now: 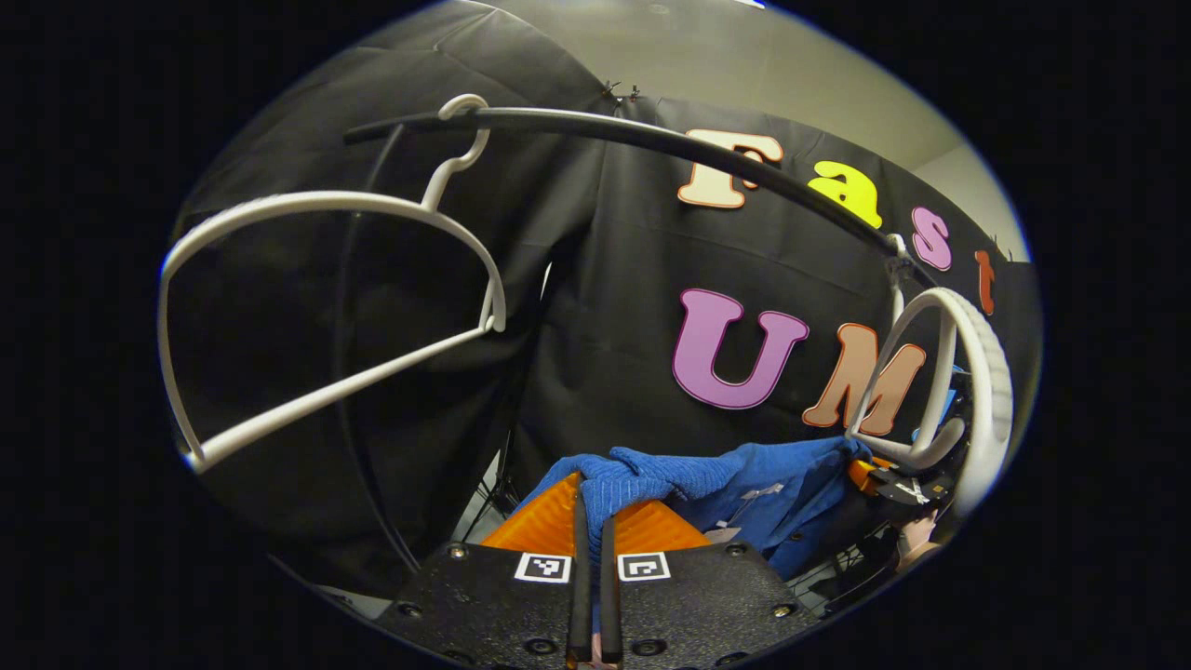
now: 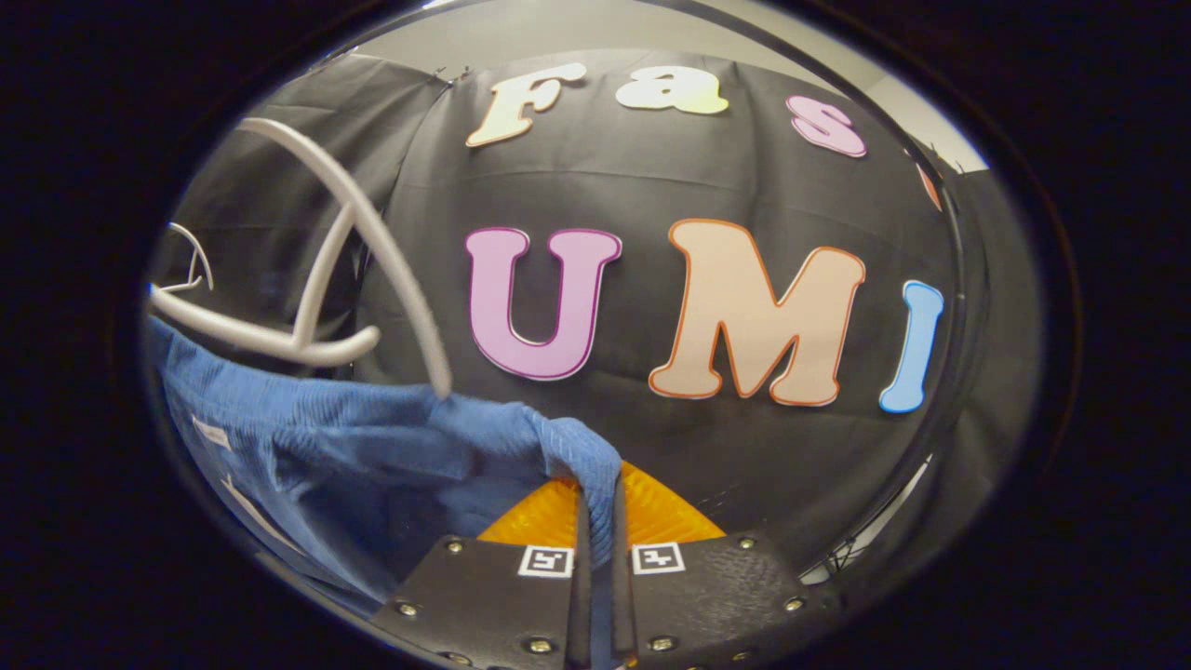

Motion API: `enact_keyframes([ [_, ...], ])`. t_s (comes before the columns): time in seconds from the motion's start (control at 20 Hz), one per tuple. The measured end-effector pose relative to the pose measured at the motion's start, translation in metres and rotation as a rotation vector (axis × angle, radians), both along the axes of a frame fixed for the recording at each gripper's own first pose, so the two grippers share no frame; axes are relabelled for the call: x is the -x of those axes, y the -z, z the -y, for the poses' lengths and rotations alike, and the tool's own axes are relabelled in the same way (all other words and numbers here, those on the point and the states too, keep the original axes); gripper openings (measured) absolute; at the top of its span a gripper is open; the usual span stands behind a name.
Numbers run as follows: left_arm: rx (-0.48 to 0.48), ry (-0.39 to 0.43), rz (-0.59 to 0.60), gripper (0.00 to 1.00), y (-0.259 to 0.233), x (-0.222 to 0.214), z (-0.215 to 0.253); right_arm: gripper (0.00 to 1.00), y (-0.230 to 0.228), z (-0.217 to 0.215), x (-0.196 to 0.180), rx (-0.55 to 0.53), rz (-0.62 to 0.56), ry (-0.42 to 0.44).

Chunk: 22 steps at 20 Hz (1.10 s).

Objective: Grasp the clothes on the hanger with both hands and then place them into the laundry hamper below.

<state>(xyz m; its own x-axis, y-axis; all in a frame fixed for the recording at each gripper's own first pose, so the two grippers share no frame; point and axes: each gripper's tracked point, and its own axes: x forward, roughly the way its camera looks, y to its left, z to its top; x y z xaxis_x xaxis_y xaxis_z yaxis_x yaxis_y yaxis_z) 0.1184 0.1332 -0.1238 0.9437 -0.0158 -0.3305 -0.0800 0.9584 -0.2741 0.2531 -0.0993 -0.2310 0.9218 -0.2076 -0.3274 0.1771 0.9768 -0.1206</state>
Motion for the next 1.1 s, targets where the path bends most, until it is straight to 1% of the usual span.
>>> enact_keyframes([
  [0.05,0.007,0.000,-0.010,0.04,0.005,0.005,0.000,0.05,0.006,-0.001,0.005,-0.008,-0.013,-0.002],
  [0.1,0.010,-0.002,-0.016,0.04,0.009,0.009,0.000,0.09,0.011,-0.001,0.012,-0.006,-0.026,-0.002],
  [0.25,-0.004,-0.013,-0.042,0.04,0.028,0.018,0.000,0.09,0.022,-0.003,0.030,-0.009,-0.059,-0.007],
  [0.3,-0.005,-0.015,-0.050,0.04,0.032,0.023,-0.001,0.04,0.026,-0.004,0.036,-0.012,-0.067,-0.008],
  [0.35,-0.004,-0.016,-0.057,0.04,0.035,0.030,0.001,0.09,0.028,-0.004,0.042,-0.013,-0.076,-0.009],
  [0.55,-0.015,-0.005,-0.061,0.04,0.044,0.045,0.006,0.09,0.029,-0.006,0.059,-0.017,-0.091,-0.010],
  [0.75,-0.026,0.026,-0.037,0.04,0.038,0.060,0.021,0.09,0.020,-0.010,0.074,-0.025,-0.085,-0.015],
  [0.9,-0.046,0.064,-0.023,0.04,0.032,0.068,0.037,0.09,0.003,-0.021,0.086,-0.049,-0.062,-0.028],
  [1.1,-0.062,0.145,0.021,0.04,0.023,0.075,0.072,0.09,-0.027,-0.040,0.099,-0.073,-0.014,-0.069],
])
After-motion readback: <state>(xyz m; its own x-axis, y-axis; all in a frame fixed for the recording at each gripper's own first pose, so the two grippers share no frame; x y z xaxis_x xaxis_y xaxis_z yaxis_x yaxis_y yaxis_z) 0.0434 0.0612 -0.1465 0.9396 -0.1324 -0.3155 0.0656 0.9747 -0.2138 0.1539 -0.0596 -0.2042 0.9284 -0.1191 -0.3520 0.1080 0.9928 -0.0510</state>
